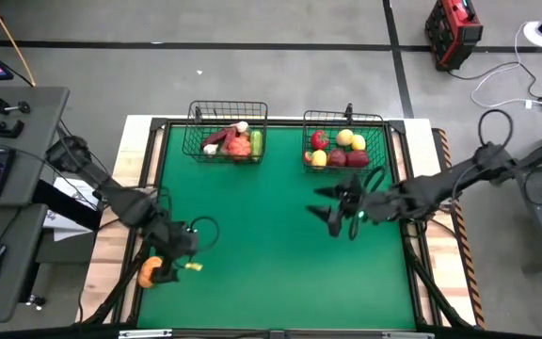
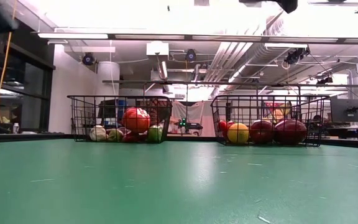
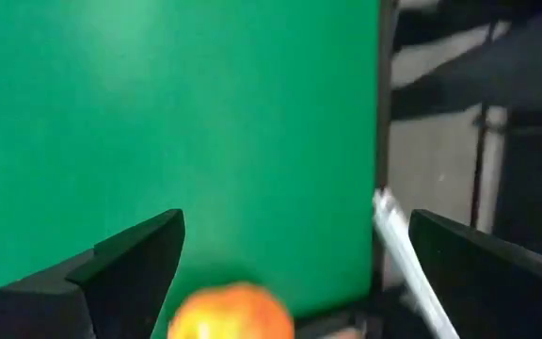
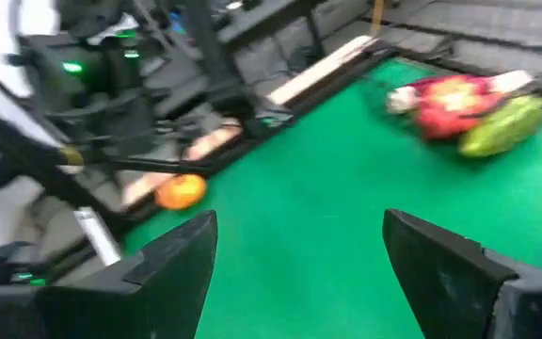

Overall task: Sort produce into baskets
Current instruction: Put the brown potato into the left wire basket

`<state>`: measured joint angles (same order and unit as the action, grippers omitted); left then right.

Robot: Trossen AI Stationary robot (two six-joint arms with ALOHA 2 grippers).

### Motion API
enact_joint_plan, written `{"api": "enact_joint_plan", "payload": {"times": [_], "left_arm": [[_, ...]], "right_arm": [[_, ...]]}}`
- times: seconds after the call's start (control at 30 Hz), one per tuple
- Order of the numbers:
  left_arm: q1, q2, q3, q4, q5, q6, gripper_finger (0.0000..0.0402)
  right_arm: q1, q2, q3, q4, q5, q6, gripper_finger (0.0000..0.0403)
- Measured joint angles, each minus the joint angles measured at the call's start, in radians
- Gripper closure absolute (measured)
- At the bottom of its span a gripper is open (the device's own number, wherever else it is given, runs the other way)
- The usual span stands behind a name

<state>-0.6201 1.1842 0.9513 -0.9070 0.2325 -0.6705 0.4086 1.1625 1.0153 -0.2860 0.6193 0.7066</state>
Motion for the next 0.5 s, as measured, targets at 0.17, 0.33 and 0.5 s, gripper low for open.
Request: {"api": "enact_joint_plan", "payload": {"times": [0.17,0.33,0.5], "left_arm": [[-0.074,-0.001,-0.03,-0.02,0.0,-0.125,0.0002],[-0.111,0.019,-0.077,-0.055,0.029,-0.103,0.0002],[-0.142,0.098,-0.103,-0.207,0.008,0.0,0.0002]], "right_arm": [[0.055,0.108,0.0,0.208,0.02,0.036,0.0107],[0.084,0.193,0.0,0.415,0.071,0.097,0.0107],[0.09,0.276,0.0,0.594,0.078,0.15,0.0107]]}}
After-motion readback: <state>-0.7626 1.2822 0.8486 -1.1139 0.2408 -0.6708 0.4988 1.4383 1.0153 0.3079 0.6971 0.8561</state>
